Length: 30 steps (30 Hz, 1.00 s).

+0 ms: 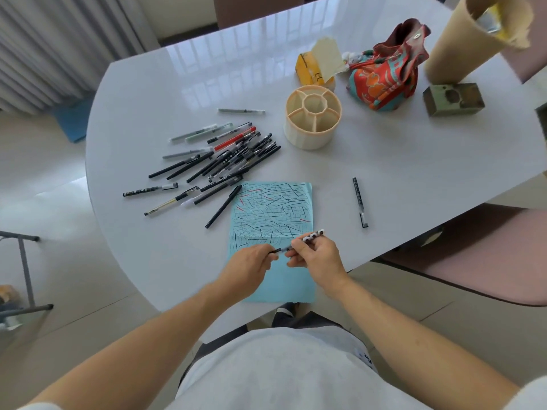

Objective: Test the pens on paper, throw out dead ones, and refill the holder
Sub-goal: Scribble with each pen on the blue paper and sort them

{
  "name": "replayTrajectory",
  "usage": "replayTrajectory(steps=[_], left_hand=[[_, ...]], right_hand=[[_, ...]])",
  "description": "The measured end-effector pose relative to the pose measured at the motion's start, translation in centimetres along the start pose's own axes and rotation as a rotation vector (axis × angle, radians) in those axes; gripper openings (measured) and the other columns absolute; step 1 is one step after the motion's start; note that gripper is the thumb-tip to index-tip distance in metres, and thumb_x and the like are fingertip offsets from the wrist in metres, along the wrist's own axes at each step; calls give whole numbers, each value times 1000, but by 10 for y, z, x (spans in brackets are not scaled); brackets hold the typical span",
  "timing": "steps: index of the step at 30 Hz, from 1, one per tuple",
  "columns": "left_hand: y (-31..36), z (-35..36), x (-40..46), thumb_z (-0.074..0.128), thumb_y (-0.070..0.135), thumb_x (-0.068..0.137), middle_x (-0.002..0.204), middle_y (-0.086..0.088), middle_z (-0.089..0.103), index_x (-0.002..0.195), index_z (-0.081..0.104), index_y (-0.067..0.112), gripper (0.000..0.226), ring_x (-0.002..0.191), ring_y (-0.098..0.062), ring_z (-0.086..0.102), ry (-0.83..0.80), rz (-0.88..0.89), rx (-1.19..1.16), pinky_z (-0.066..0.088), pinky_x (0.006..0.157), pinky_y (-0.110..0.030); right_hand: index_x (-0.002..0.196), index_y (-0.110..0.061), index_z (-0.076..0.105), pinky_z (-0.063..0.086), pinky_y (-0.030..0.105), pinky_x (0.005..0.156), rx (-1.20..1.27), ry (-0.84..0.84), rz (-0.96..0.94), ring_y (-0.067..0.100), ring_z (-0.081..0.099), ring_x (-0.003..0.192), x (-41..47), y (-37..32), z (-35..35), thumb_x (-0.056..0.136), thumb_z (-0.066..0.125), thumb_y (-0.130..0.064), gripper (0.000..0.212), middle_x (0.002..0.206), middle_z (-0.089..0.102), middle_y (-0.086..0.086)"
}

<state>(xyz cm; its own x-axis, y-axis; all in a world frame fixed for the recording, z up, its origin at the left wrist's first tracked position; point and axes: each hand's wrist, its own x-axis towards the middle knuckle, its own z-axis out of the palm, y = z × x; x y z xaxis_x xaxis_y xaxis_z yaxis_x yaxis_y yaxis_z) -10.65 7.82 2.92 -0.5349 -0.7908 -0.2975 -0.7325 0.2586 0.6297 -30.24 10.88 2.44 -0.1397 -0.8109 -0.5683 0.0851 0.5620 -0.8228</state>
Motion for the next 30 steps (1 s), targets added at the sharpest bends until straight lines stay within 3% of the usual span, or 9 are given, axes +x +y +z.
replayTrajectory(steps=[3,5,7,9,11,15,21,26,30], left_hand=[[-4,-3,8,44,36,103,96,10,65,110,64,21,26,94,-16,60,-19,-14,-44,46,81,-32],[-12,-5,9,47,38,102,121,10,63,129,58,24,33,116,-13,52,22,-56,-40,41,96,-30],[-25,-9,4,56,33,98,133,8,57,135,54,23,38,127,-16,43,81,-56,30,38,103,-31],[-40,-12,-3,65,23,91,139,2,54,135,55,21,45,131,-23,41,93,-42,157,40,106,-35],[-52,-16,-9,69,19,85,148,-3,46,136,54,20,53,136,-28,37,44,-72,271,40,108,-42],[-69,-16,-20,75,27,80,157,-1,33,141,49,26,67,144,-25,27,-35,-106,404,37,111,-42],[-76,-10,-23,74,36,80,157,0,30,141,46,29,68,144,-24,24,-40,-135,434,36,110,-40],[-77,-9,-24,76,39,79,158,2,28,140,45,33,69,145,-24,21,-44,-155,392,37,109,-40],[-77,-11,-24,76,40,78,159,2,24,144,41,33,75,146,-22,18,-54,-142,400,35,111,-40]], right_hand=[[96,1,67,63,34,73,9,-24,52,19,71,73,17,-16,-13,102,61,-16,19,90,75,18],[95,-5,60,61,31,68,32,74,64,14,66,66,37,-31,-33,104,55,-11,12,90,71,17],[100,-7,57,61,35,67,-180,245,41,19,63,65,61,-45,-59,103,53,-12,7,96,68,20],[110,-4,59,56,40,80,-578,339,6,32,66,86,84,-53,-84,100,57,-18,17,108,68,20],[117,-5,60,46,34,80,-829,333,-20,33,63,100,98,-55,-97,98,60,-24,27,109,67,15],[127,-7,60,51,39,84,-1015,259,-40,38,63,104,109,-54,-100,98,60,-25,34,112,69,20],[127,-5,61,50,44,87,-1204,326,-219,43,62,105,111,-65,-78,97,61,-19,33,127,57,20],[114,-4,72,52,42,83,-1117,-52,-688,39,64,102,110,-72,40,93,65,-5,23,113,65,17],[125,-12,66,53,42,78,-1267,-269,-818,29,51,118,115,-68,131,92,52,1,38,130,55,10]])
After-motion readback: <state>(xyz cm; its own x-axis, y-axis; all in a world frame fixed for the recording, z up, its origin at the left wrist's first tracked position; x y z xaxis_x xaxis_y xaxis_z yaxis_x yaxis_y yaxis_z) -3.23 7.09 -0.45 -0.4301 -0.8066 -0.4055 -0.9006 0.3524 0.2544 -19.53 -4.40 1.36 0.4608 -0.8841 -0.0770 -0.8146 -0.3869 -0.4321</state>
